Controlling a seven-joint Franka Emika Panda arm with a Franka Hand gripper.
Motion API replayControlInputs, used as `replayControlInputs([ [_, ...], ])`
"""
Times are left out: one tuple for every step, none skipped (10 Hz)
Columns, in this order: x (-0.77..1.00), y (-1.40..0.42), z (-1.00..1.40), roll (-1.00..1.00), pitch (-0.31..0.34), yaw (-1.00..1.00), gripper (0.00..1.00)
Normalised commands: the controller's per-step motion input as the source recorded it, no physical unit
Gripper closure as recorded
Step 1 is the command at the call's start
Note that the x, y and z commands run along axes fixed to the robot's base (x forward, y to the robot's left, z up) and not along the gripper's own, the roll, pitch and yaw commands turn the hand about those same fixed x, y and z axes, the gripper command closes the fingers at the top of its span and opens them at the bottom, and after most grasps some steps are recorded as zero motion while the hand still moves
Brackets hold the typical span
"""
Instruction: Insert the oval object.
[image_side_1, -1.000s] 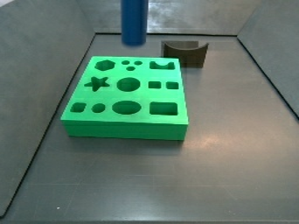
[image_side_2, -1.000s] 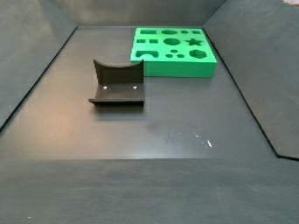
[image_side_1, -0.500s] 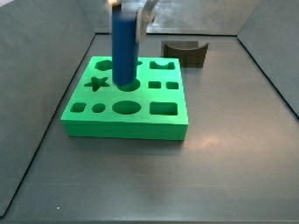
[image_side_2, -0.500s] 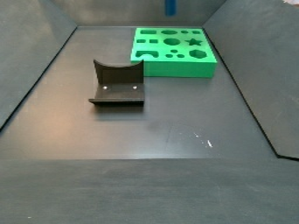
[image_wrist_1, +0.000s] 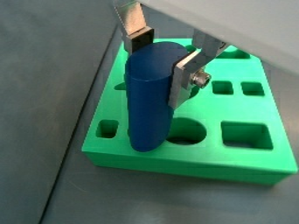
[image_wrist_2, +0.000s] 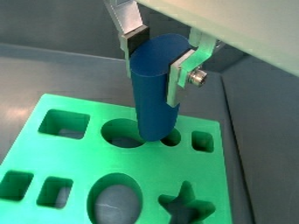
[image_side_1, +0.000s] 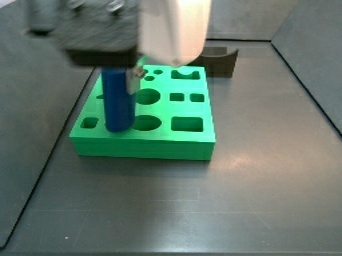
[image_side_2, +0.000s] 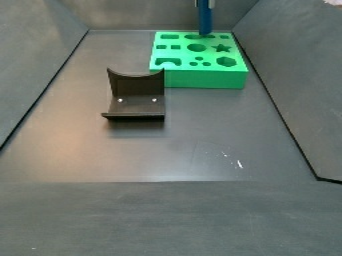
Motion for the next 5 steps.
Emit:
replayControlInputs([
  [0.00, 0.00, 0.00, 0.10, 0.000, -1.00, 1.00],
  [0.04, 0.00, 0.00, 0.09, -0.020, -1.00, 1.00],
  [0.29, 0.00, -0.01, 0.13, -0.016, -0.80, 1.00],
  [0.25, 0.00, -0.15, 0.15, -0.034, -0.85, 1.00],
  [0.18, 0.00, -0.22, 0.10, -0.041, -0.93, 1.00],
])
